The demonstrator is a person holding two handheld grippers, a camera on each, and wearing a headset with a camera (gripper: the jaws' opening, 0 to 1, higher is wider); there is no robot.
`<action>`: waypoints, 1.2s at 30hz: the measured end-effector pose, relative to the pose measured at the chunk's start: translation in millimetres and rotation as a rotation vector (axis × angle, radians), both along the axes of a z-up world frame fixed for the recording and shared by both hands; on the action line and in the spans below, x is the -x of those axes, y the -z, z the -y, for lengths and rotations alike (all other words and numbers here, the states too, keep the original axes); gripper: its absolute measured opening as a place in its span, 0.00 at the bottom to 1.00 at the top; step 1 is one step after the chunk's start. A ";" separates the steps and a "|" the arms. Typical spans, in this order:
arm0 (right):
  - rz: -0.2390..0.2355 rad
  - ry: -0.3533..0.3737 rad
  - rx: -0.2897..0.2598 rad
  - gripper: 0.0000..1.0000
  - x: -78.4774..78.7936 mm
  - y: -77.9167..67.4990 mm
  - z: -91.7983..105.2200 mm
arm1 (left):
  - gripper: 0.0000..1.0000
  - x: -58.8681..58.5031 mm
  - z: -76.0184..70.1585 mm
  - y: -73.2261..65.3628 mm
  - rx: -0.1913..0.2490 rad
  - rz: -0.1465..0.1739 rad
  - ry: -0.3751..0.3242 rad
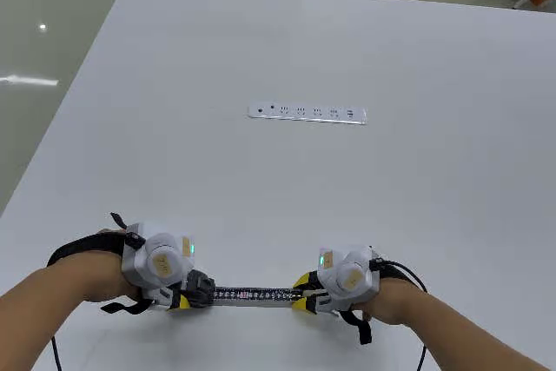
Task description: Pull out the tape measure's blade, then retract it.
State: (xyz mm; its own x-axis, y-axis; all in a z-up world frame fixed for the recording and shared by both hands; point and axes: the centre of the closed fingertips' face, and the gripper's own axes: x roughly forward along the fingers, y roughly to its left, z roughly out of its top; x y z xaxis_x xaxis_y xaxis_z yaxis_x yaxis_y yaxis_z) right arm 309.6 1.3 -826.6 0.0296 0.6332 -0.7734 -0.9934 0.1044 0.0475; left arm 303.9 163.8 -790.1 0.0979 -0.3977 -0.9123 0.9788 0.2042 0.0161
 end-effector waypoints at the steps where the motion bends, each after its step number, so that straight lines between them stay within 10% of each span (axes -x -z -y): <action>1: -0.001 0.000 0.002 0.13 0.2 0.1 0.9 | 0.33 0.0 0.0 0.0 0.000 0.000 0.000; 36: -0.002 0.021 0.025 0.13 -2.9 -1.7 29.8 | 0.33 0.4 0.2 -0.1 0.002 -0.003 -0.002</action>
State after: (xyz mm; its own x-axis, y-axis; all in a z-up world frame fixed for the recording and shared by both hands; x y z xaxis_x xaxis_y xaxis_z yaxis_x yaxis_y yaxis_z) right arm 312.4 -28.6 -824.9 0.0405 0.6126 -0.7894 -0.9909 0.1261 0.0470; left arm 303.5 163.6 -790.0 0.0958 -0.3992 -0.9118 0.9784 0.2064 0.0124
